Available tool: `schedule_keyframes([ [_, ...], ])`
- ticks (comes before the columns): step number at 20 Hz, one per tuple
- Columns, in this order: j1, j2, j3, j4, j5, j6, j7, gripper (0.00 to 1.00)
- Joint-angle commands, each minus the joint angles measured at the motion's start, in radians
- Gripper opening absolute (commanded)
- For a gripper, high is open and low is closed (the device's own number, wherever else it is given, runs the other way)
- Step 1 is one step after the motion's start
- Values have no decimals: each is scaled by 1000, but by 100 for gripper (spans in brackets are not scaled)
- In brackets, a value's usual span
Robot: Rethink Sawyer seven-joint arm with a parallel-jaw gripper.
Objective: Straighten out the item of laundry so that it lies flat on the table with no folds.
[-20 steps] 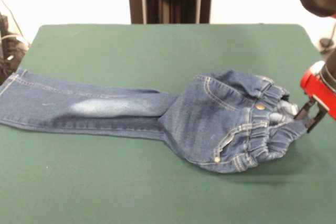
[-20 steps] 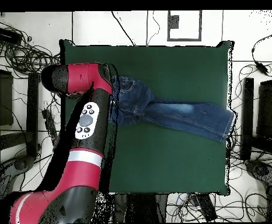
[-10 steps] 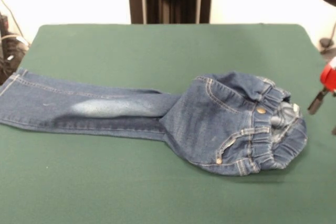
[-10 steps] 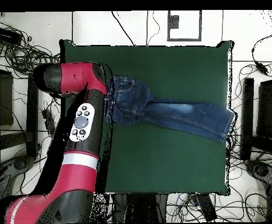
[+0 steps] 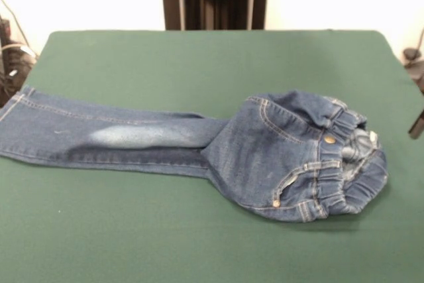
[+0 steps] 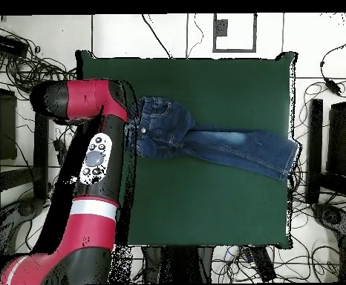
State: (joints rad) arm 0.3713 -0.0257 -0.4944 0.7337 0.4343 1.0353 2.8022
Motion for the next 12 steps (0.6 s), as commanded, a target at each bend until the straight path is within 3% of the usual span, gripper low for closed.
schedule_keyframes([
  [1, 21, -36, 114, 195, 32, -86, 197, 100],
  [12, -78, -192, 220, 449, 40, -282, 19, 100],
])
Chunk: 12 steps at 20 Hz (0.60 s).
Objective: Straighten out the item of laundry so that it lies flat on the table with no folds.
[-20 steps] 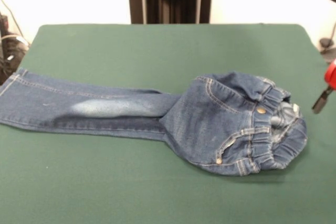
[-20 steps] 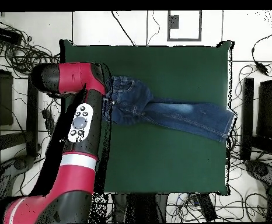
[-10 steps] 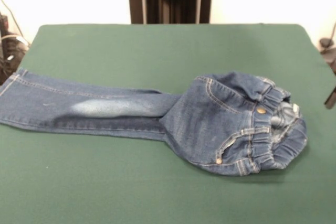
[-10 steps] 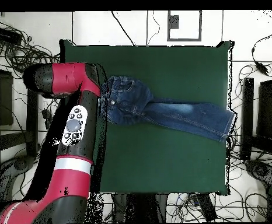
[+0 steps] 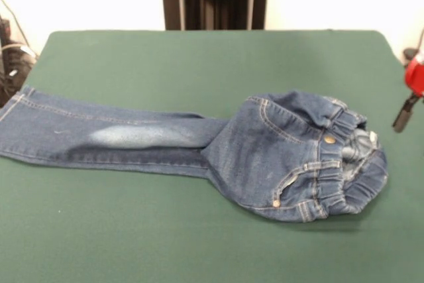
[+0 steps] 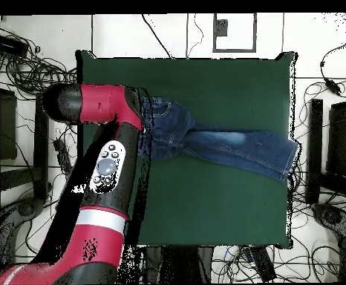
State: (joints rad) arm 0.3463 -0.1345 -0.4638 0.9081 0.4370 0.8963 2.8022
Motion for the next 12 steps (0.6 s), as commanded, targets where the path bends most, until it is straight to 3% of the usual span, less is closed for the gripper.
schedule_keyframes([
  [1, -58, -87, 197, 281, 35, -157, 15, 100],
  [12, -178, -202, 335, 468, -32, -304, -119, 100],
])
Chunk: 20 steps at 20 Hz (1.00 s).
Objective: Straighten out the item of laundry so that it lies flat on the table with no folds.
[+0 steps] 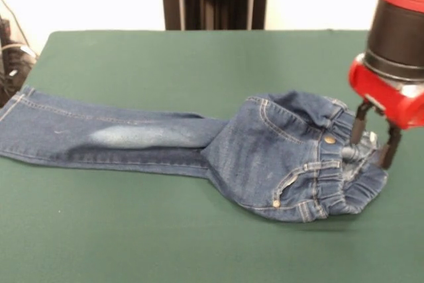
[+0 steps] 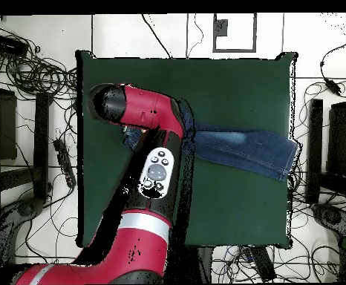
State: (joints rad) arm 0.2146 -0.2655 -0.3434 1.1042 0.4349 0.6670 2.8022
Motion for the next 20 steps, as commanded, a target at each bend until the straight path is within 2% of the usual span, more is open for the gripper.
schedule_keyframes([
  [1, -60, -85, 227, 294, -40, -83, -135, 100],
  [6, -169, -177, 310, 438, -119, -120, -261, 100],
  [9, -230, -204, 355, 483, -179, -129, -298, 100],
  [15, -335, -221, 427, 514, -285, -106, -315, 100],
  [20, -411, -195, 477, 497, -374, -88, -315, 100],
])
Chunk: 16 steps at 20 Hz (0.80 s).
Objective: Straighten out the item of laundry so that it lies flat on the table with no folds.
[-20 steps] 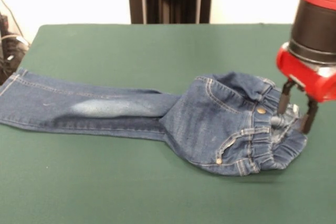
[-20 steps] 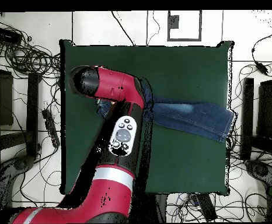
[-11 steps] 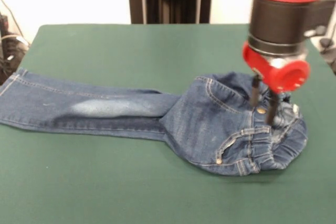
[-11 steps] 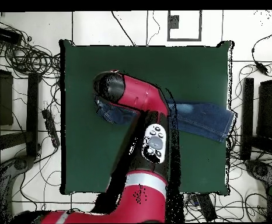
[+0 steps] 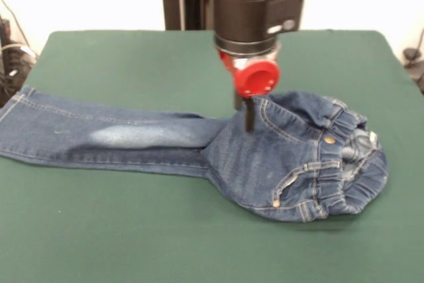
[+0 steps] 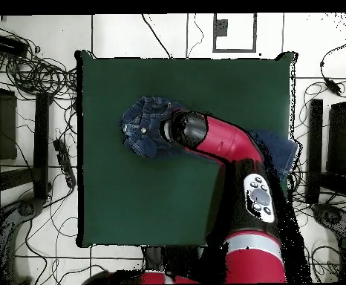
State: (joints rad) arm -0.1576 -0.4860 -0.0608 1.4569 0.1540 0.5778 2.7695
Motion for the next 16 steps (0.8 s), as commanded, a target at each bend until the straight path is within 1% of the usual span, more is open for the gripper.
schedule_keyframes([
  [1, -41, 34, 196, 130, -108, 13, -269, 100],
  [3, -56, 52, 200, 105, -135, 39, -251, 100],
  [5, -79, 67, 209, 86, -169, 66, -264, 100],
  [9, -142, 91, 242, 54, -239, 84, -308, 100],
  [15, -227, 96, 270, -5, -352, 164, -387, 100],
  [16, -249, 98, 272, -25, -382, 187, -420, 100],
])
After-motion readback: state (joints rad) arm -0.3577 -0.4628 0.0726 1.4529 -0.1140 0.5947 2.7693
